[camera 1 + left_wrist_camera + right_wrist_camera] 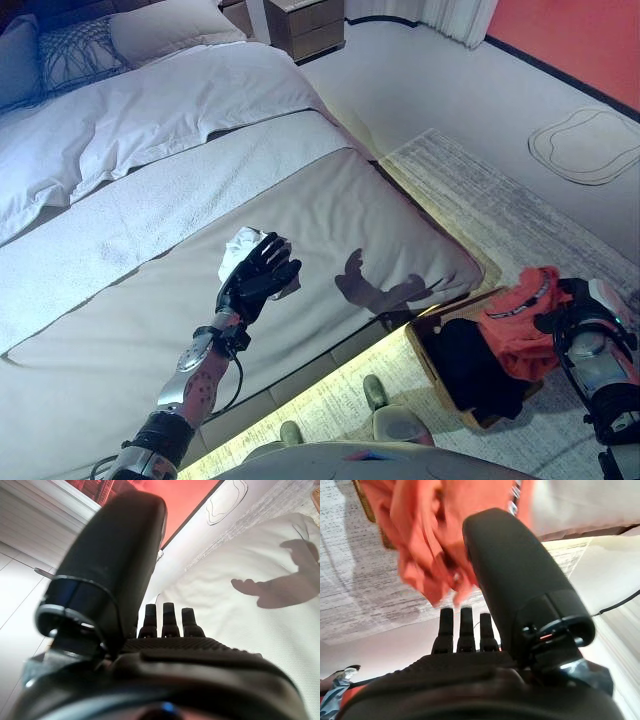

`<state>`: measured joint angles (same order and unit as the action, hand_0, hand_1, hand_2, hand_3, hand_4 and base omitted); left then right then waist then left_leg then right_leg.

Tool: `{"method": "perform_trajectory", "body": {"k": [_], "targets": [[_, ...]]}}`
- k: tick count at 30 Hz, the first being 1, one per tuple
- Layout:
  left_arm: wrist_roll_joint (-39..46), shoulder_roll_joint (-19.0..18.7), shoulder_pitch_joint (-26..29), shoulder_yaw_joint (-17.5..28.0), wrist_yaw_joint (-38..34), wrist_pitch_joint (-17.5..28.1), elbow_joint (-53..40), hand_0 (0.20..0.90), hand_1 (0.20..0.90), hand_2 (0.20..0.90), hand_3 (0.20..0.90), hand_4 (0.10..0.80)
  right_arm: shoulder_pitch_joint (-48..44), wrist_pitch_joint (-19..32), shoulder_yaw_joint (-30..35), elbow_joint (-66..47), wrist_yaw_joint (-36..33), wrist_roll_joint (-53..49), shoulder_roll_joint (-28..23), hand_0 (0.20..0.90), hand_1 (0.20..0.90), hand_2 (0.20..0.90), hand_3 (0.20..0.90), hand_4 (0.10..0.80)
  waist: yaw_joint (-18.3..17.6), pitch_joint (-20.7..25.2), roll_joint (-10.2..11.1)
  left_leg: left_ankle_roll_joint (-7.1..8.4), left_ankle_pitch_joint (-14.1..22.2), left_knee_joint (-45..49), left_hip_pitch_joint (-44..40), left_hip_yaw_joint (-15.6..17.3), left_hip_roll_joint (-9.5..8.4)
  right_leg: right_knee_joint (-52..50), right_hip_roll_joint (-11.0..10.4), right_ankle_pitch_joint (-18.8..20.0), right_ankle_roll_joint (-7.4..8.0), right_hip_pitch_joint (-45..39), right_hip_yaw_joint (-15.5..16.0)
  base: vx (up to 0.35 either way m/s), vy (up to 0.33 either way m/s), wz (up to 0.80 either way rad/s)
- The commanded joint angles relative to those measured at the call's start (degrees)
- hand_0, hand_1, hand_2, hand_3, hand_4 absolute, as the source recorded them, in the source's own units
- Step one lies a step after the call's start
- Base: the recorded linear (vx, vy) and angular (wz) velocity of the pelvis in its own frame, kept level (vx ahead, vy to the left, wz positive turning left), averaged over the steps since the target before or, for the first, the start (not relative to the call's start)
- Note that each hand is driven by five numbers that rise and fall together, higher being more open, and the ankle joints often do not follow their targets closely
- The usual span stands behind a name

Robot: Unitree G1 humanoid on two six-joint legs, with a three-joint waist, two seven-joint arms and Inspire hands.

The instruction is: Pick up the clothes from the bed and place them into the basket

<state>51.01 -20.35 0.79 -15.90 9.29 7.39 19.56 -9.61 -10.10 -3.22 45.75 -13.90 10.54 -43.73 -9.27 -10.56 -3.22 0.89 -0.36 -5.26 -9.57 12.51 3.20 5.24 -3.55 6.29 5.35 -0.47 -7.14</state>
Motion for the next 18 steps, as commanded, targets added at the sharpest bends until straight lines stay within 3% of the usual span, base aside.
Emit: {"method": "perform_trajectory", "body": {"k": [1, 12, 18], "targets": [[0.27, -0.50, 3.70, 0.36, 2.45, 4.63, -2.04, 0.900, 0.900, 0.900, 0.900, 0.800, -8.06, 2.54, -0.49, 2.40, -4.85, 0.98, -4.59, 0.900, 0.900, 0.900, 0.900, 0.800, 1.51, 0.93, 1.84, -0.18, 6.64, 3.94, 2.00, -0.84, 0.24, -2.39, -0.01, -2.06, 0.42, 1.35, 2.10, 0.000, 0.000, 0.00], [0.68, -0.60, 2.20, 1.48, 1.98, 4.59, -2.87, 0.900, 0.900, 0.900, 0.900, 0.800, -5.99, 3.30, -0.36, -2.55, -5.29, 2.49, -4.74, 0.900, 0.900, 0.900, 0.900, 0.800, 1.84, 0.86, 2.26, -0.23, 6.64, 4.19, 2.05, -2.01, 0.27, -2.43, -0.03, -2.28, 0.21, 0.90, 1.65, 0.029, 0.004, 0.00], [-0.42, 0.52, 1.28, 2.18, 0.50, 5.79, -3.29, 0.900, 0.900, 0.900, 0.900, 0.800, -8.03, 3.15, -0.35, -18.11, -6.26, 5.50, -3.96, 0.900, 0.900, 0.900, 0.900, 0.800, 3.02, 0.42, 2.58, -0.23, 6.22, 4.07, 2.15, -4.76, 0.02, -3.08, -0.16, -3.14, -0.34, 0.07, 2.40, 0.034, 0.007, 0.03]]}}
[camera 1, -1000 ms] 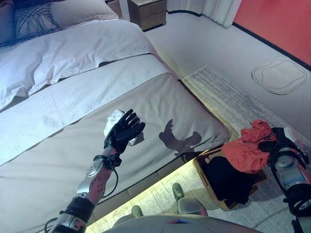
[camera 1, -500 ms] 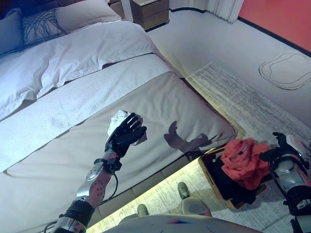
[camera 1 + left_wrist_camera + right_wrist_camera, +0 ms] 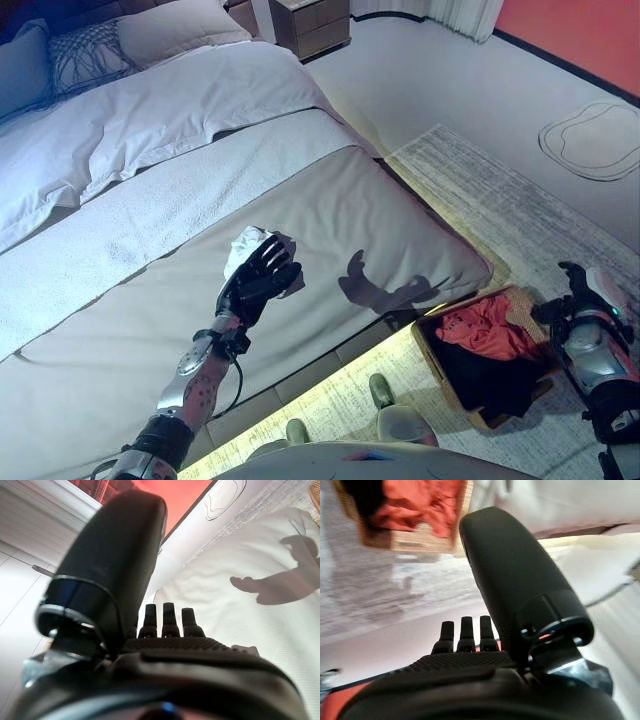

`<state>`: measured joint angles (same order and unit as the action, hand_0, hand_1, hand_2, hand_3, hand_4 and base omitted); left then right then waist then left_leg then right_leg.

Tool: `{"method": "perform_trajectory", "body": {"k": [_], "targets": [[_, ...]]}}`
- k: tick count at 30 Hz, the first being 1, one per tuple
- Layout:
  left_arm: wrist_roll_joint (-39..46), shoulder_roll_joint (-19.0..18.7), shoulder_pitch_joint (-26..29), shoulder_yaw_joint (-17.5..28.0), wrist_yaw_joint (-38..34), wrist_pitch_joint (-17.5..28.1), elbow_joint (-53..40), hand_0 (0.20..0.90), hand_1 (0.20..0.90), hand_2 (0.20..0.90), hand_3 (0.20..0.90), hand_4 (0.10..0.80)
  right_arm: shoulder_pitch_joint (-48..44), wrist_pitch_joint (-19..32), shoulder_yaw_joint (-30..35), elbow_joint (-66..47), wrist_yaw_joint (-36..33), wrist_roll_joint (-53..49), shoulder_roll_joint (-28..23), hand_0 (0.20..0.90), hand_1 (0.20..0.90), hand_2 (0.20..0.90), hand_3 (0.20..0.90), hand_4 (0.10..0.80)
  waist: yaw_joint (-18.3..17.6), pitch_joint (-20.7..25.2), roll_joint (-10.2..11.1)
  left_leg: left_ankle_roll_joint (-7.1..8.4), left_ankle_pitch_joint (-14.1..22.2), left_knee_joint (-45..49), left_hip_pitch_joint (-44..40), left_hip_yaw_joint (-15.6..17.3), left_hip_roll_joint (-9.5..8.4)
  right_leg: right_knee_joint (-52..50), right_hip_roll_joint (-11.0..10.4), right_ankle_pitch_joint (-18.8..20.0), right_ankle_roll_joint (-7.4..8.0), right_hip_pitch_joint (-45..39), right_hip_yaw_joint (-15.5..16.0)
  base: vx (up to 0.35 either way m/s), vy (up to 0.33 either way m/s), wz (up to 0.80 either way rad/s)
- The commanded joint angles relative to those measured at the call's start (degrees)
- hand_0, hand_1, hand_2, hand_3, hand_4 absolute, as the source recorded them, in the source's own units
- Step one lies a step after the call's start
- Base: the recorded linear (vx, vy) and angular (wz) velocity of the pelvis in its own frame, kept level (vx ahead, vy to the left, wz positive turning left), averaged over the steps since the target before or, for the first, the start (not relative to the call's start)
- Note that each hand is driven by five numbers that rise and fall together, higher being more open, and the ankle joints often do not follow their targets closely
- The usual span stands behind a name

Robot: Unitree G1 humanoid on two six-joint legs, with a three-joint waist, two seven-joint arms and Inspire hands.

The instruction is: Pick up the clothes from the bed and place them into the basket

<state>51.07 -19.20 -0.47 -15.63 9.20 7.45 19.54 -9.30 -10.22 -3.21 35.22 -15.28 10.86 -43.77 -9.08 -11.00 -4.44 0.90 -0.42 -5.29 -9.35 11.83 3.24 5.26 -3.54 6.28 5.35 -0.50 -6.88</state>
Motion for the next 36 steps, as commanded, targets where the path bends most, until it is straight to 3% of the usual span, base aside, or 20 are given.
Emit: {"method": "perform_trajectory", "body": {"k": [1, 10, 18, 25, 28, 30, 35, 36], "targets": [[-1.15, -0.44, 2.50, 1.88, 0.37, 6.29, -3.04, 0.900, 0.900, 0.900, 0.900, 0.800, -9.43, 2.89, -0.86, -9.44, -4.63, 5.78, -3.76, 0.900, 0.900, 0.900, 0.900, 0.800, 3.24, 0.81, 3.88, -0.24, 6.22, 4.20, 2.10, -4.76, -0.16, -3.18, -0.25, -3.32, -0.49, -0.07, 2.42, 0.043, 0.010, 0.17], [-11.42, -2.18, 3.74, 2.24, -4.34, 9.48, -3.33, 0.900, 0.900, 0.900, 0.900, 0.800, -24.32, -0.44, -12.30, -13.49, -3.63, 9.26, -2.48, 0.900, 0.900, 0.900, 0.900, 0.800, 9.73, -1.71, 4.91, 0.49, 4.87, 5.60, 5.70, -11.14, -0.86, -4.65, -1.69, -5.21, -1.91, -0.15, 8.05, 0.010, 0.000, 0.35], [-12.61, -5.05, 3.19, 2.18, -4.69, 7.79, -2.07, 0.900, 0.900, 0.900, 0.900, 0.800, -35.33, 0.30, -20.79, -7.92, -1.72, 7.36, -3.93, 0.900, 0.900, 0.900, 0.900, 0.800, 15.74, -6.49, 4.83, 1.01, 3.82, 8.89, 10.84, -15.99, -1.65, -9.44, -3.43, -7.90, -3.04, 1.96, 14.41, 0.027, 0.029, 0.48], [-15.87, -7.96, 3.88, -0.55, -7.39, 12.27, -4.12, 0.900, 0.900, 0.900, 0.900, 0.800, -47.79, -0.37, -29.89, 0.09, -3.24, 6.48, -5.95, 0.900, 0.900, 0.900, 0.900, 0.800, 20.94, -15.54, 2.34, 0.84, 3.19, 16.36, 21.41, -20.52, -4.47, -16.91, -4.70, -10.25, -4.64, 9.67, 19.37, -0.110, 0.055, 0.40], [-27.97, -10.53, 5.35, -2.58, -14.79, 15.53, -5.12, 0.900, 0.900, 0.900, 0.900, 0.800, -53.64, -1.45, -33.57, 5.62, -4.36, 4.85, -5.45, 0.900, 0.900, 0.900, 0.900, 0.800, 22.81, -18.74, 1.47, 0.18, 3.28, 19.85, 25.79, -22.27, -5.96, -20.03, -5.61, -10.67, -4.72, 13.32, 20.74, -0.090, -0.021, 0.34], [-29.85, -13.12, 5.63, -3.34, -17.77, 15.22, -6.14, 0.900, 0.900, 0.900, 0.900, 0.800, -56.65, -2.98, -35.77, 7.70, -4.15, 4.09, -4.81, 0.900, 0.900, 0.900, 0.900, 0.800, 24.19, -18.80, 1.48, -0.12, 3.58, 21.51, 29.40, -23.07, -6.51, -21.81, -5.51, -11.18, -4.93, 16.57, 21.72, -0.025, -0.055, 0.41], [-27.60, -14.61, 4.85, -3.11, -19.18, 16.21, -7.65, 0.900, 0.900, 0.900, 0.900, 0.800, -61.21, -4.34, -39.01, 13.00, -4.19, 3.00, -3.57, 0.900, 0.900, 0.900, 0.900, 0.800, 26.31, -18.80, 0.89, -0.68, 3.31, 23.99, 36.46, -24.44, -7.91, -24.56, -5.30, -11.79, -5.36, 22.71, 23.63, -0.016, -0.051, 0.24], [-27.22, -14.75, 4.29, -3.56, -19.40, 16.53, -8.16, 0.900, 0.900, 0.900, 0.900, 0.800, -61.58, -4.25, -39.39, 14.68, -4.00, 3.12, -2.92, 0.900, 0.900, 0.900, 0.900, 0.800, 26.94, -18.80, 0.60, -0.71, 4.92, 24.86, 36.60, -24.65, -7.92, -25.85, -5.02, -13.44, -5.19, 23.02, 23.28, 0.048, -0.050, 0.24]]}}
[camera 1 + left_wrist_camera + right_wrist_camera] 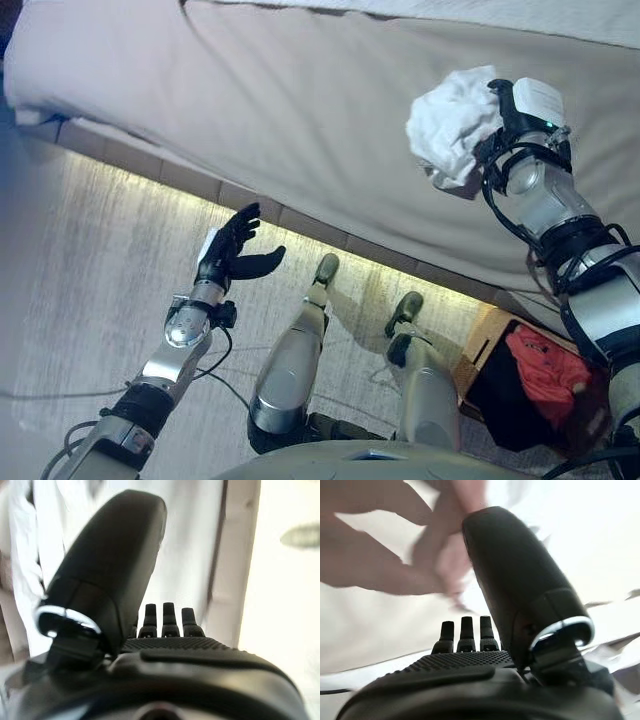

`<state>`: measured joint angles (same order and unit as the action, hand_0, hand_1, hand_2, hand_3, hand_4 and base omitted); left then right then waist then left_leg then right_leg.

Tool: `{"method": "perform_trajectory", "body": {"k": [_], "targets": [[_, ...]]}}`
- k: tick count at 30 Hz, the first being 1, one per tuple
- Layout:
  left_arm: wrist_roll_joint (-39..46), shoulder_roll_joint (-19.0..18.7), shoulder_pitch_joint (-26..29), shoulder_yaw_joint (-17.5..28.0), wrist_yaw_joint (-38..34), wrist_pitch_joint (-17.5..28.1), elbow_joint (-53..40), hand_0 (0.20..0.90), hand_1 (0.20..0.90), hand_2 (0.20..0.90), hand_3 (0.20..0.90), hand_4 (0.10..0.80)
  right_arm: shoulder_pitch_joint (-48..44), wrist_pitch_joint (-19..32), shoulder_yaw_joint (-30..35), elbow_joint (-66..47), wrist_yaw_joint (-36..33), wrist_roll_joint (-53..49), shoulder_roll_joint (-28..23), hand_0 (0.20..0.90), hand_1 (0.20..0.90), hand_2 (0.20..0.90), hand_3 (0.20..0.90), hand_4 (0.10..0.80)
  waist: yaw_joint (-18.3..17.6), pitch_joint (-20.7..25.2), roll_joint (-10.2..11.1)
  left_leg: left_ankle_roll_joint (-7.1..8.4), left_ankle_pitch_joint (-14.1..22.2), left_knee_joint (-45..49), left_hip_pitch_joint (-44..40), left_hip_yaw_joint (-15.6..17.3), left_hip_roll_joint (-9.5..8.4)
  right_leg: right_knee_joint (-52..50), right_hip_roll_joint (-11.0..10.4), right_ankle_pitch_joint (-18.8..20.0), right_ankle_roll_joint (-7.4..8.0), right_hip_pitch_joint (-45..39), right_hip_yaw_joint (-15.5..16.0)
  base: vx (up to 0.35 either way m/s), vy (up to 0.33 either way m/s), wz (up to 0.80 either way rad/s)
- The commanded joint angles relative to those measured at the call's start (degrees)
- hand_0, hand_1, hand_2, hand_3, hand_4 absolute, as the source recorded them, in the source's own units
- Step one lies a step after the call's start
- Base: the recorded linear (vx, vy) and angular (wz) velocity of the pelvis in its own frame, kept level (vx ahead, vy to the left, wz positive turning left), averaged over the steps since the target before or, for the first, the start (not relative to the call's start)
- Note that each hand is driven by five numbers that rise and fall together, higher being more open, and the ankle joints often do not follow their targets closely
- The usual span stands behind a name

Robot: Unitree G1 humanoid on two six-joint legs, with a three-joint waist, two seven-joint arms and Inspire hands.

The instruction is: Pick up the clothes from the bed and place them into the basket

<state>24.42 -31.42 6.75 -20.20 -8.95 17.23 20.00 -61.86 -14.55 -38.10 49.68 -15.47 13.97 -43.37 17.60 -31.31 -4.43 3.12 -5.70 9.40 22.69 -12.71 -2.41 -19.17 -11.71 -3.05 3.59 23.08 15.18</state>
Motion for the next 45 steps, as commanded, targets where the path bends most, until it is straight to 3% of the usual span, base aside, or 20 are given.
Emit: {"method": "perform_trajectory", "body": {"k": [1, 11, 12, 13, 14, 26, 30, 31, 36, 42, 45], "targets": [[-0.73, -2.50, -3.21, 0.74, -1.36, 7.06, -9.27, 0.900, 0.900, 0.900, 0.900, 0.800, -9.96, 0.07, -4.87, 1.73, -3.79, -0.25, -2.97, 0.900, 0.900, 0.900, 0.900, 0.800, 0.74, 1.52, 0.23, -3.19, 10.20, 10.94, 6.38, -0.36, -2.63, -2.66, 3.08, -4.39, -3.54, 1.23, 1.57, 0.054, -0.045, 0.29], [2.98, -2.61, -3.95, -0.45, -1.16, 7.39, -13.28, 0.900, 0.900, 0.900, 0.900, 0.800, -13.95, -2.11, -6.38, 6.86, 0.30, -0.25, -0.89, 0.900, 0.900, 0.900, 0.900, 0.800, 2.24, 1.52, -1.31, -4.45, 11.25, 17.46, 16.45, -0.25, -4.27, -11.55, 1.89, -6.40, -3.93, 11.74, 1.85, -0.027, 0.008, 0.13], [3.29, -2.48, -4.20, -0.36, -0.97, 7.43, -13.62, 0.900, 0.900, 0.900, 0.900, 0.800, -14.12, -2.16, -6.28, 7.67, 1.59, -1.27, -0.69, 0.867, 0.867, 0.867, 0.862, 0.762, 2.35, 1.52, -1.42, -4.49, 11.45, 18.20, 17.29, -0.15, -4.33, -12.25, 1.80, -6.54, -4.00, 12.49, 1.86, -0.039, 0.001, 0.02], [3.16, -2.48, -4.37, -0.35, -1.05, 7.51, -13.95, 0.900, 0.900, 0.900, 0.900, 0.800, -14.23, -1.75, -6.12, 8.39, 2.46, -2.06, -0.59, 0.349, 0.349, 0.349, 0.258, 0.158, 2.38, 1.52, -1.52, -4.59, 11.62, 18.62, 17.83, -0.10, -4.34, -12.70, 1.82, -6.68, -4.11, 13.07, 1.81, -0.040, 0.002, 0.02], [3.03, -2.55, -4.54, -0.31, -1.13, 7.62, -14.22, 0.900, 0.900, 0.900, 0.900, 0.800, -14.29, -1.61, -6.02, 8.82, 3.12, -2.65, -0.62, 0.300, 0.300, 0.300, 0.200, 0.100, 2.39, 1.52, -1.59, -4.65, 11.78, 19.07, 18.27, -0.03, -4.34, -13.15, 1.82, -6.76, -4.18, 13.54, 1.75, -0.038, 0.004, 0.03], [2.66, -3.05, -4.19, 0.68, -0.43, 7.98, -13.51, 0.900, 0.900, 0.900, 0.900, 0.800, -11.37, 0.97, -3.51, 8.53, 1.10, -5.34, -1.43, 0.300, 0.300, 0.300, 0.200, 0.100, 0.87, 1.52, 0.06, -4.34, 12.27, 16.50, 11.89, 1.15, -2.95, -8.74, 2.98, -5.77, -3.85, 7.36, 1.04, -0.022, 0.003, -0.04], [2.62, -2.41, -3.89, 0.83, 0.27, 6.91, -12.09, 0.900, 0.900, 0.900, 0.900, 0.800, -9.83, 1.94, -2.26, 7.76, 0.33, -6.67, -2.15, 0.300, 0.300, 0.300, 0.200, 0.100, -0.40, 1.52, 1.05, -3.98, 12.69, 13.87, 4.85, 2.41, -2.24, -3.73, 3.38, -4.55, -3.43, 0.54, -0.06, -0.033, 0.062, -0.20], [2.30, -2.39, -3.46, 1.05, 0.43, 6.43, -11.27, 0.900, 0.900, 0.900, 0.900, 0.800, -9.76, 2.60, -1.66, 7.22, 0.18, -7.13, -2.80, 0.300, 0.300, 0.300, 0.200, 0.100, -1.11, 1.52, 1.47, -4.01, 11.16, 12.63, 3.64, 3.03, -2.06, -1.69, 3.17, -2.76, -3.63, -0.79, 0.08, -0.062, 0.114, -0.26], [1.98, -2.26, -4.12, 2.64, 1.11, 4.07, -8.06, 0.900, 0.900, 0.900, 0.900, 0.800, -4.08, 6.55, 3.10, 0.91, 0.68, -7.48, -7.26, 0.300, 0.300, 0.300, 0.200, 0.100, -4.92, 1.92, 3.17, -3.88, 11.21, 6.97, -8.57, 7.44, -0.43, 6.03, 3.21, -0.31, -1.99, -12.22, -3.36, 0.028, 0.114, -0.43], [1.16, -1.42, -6.62, 5.11, 1.55, 0.91, -6.52, 0.900, 0.900, 0.900, 0.900, 0.800, 10.71, 8.71, 12.75, -9.91, 1.24, -6.78, -12.17, 0.300, 0.300, 0.300, 0.200, 0.100, -10.27, 9.40, 6.26, -3.76, 11.41, 0.39, -17.81, 11.86, 1.78, 12.65, 4.32, 2.15, -0.26, -19.55, -8.36, 0.114, 0.043, -0.42], [0.29, -0.15, -7.97, 6.13, 2.12, -0.92, -4.57, 0.900, 0.900, 0.900, 0.900, 0.800, 21.49, 10.43, 20.60, -14.51, 2.82, -6.47, -13.63, 0.300, 0.300, 0.300, 0.200, 0.100, -13.68, 14.71, 7.67, -3.77, 11.39, -2.47, -22.01, 13.94, 3.08, 14.97, 5.08, 3.46, 0.51, -21.79, -11.64, 0.189, 0.004, -0.42]]}}
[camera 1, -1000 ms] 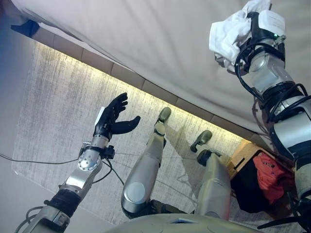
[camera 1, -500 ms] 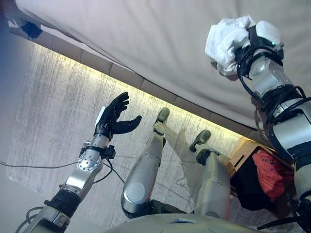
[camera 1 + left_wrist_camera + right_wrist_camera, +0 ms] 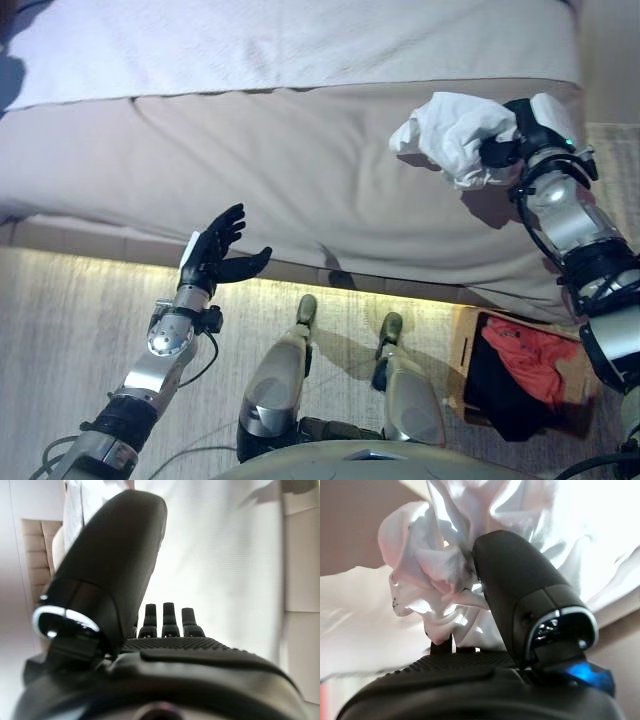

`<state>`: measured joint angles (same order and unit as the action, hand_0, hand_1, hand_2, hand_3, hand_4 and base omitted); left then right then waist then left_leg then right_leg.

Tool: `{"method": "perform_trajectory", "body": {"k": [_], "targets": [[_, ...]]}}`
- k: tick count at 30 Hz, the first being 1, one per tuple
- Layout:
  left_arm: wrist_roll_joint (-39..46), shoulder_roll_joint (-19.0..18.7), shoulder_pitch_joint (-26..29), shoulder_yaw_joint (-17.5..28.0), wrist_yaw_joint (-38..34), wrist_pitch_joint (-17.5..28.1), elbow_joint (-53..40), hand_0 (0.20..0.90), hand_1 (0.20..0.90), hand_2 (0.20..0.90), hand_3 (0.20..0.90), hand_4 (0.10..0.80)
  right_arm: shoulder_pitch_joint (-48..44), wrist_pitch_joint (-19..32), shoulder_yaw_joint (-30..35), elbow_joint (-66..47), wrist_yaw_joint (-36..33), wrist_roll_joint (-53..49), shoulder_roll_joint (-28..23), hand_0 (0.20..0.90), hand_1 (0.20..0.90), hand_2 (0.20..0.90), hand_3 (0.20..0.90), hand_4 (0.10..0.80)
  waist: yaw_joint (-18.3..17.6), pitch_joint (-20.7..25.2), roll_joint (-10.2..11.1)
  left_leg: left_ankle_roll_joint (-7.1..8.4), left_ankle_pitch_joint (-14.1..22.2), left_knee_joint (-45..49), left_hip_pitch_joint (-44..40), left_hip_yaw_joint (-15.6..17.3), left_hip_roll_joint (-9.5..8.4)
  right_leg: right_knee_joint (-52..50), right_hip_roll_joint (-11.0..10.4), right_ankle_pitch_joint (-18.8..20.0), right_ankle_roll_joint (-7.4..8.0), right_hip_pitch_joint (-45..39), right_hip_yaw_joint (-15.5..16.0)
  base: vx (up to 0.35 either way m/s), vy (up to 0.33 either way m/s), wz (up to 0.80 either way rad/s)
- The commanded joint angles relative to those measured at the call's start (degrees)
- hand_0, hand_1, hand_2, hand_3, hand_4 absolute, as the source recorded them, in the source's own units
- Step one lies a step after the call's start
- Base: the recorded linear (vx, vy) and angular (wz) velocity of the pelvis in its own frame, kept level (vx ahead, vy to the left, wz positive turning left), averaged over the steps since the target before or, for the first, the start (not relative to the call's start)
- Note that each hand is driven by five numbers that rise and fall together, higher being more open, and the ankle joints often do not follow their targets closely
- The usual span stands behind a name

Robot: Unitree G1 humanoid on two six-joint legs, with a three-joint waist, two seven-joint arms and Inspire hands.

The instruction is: Pick up the clothes from the bed and place them into the basket

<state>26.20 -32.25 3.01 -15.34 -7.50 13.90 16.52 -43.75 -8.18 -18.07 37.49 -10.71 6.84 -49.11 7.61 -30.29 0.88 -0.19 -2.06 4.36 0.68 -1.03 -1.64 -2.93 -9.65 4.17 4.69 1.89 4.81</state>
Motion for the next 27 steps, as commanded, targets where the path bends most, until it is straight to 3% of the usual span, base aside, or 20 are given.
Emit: {"method": "perform_trajectory", "body": {"k": [1, 9, 18, 27], "targets": [[-1.70, 1.22, -4.33, 1.47, 0.96, 1.98, -0.35, 0.900, 0.900, 0.900, 0.900, 0.800, 6.88, 4.13, 3.22, -3.38, -1.59, 0.69, -7.90, 0.300, 0.300, 0.300, 0.200, 0.100, -4.67, 15.16, 2.64, -0.37, 7.78, 1.71, -1.18, 2.91, 2.72, -0.53, 3.24, -3.38, -0.39, -1.21, -2.17, 0.119, -0.005, -0.40], [-3.38, 3.99, -2.31, 2.42, 3.03, 2.38, 4.51, 0.900, 0.900, 0.900, 0.900, 0.800, 20.91, 2.97, 14.46, -5.30, -1.96, 1.41, -5.99, 0.300, 0.300, 0.300, 0.200, 0.100, -9.47, 19.95, 3.00, 0.35, 6.83, -5.22, -6.86, 6.07, 4.28, 4.01, 4.49, -0.92, 0.98, -3.40, -6.05, 0.030, -0.022, -0.36], [-5.59, 6.16, -0.59, 2.89, 4.82, 3.16, 7.30, 0.900, 0.900, 0.900, 0.900, 0.800, 31.65, 4.26, 21.12, -8.98, -0.13, 3.43, -2.56, 0.300, 0.300, 0.300, 0.200, 0.100, -14.34, 21.79, 2.32, 0.24, 7.14, -7.51, -9.12, 9.53, 4.87, 5.33, 6.11, -0.23, 1.21, -2.59, -9.99, -0.022, -0.013, -0.20], [-6.27, 7.26, -0.07, 2.85, 6.42, 2.32, 8.16, 0.900, 0.900, 0.900, 0.900, 0.800, 35.86, 1.95, 21.60, -3.34, 0.07, 2.20, 1.39, 0.300, 0.300, 0.300, 0.200, 0.100, -16.66, 22.54, 1.50, 0.34, 8.31, -6.73, -10.59, 12.26, 5.23, 5.56, 7.03, -0.25, 1.06, -2.69, -11.60, 0.021, -0.016, -0.23]]}}
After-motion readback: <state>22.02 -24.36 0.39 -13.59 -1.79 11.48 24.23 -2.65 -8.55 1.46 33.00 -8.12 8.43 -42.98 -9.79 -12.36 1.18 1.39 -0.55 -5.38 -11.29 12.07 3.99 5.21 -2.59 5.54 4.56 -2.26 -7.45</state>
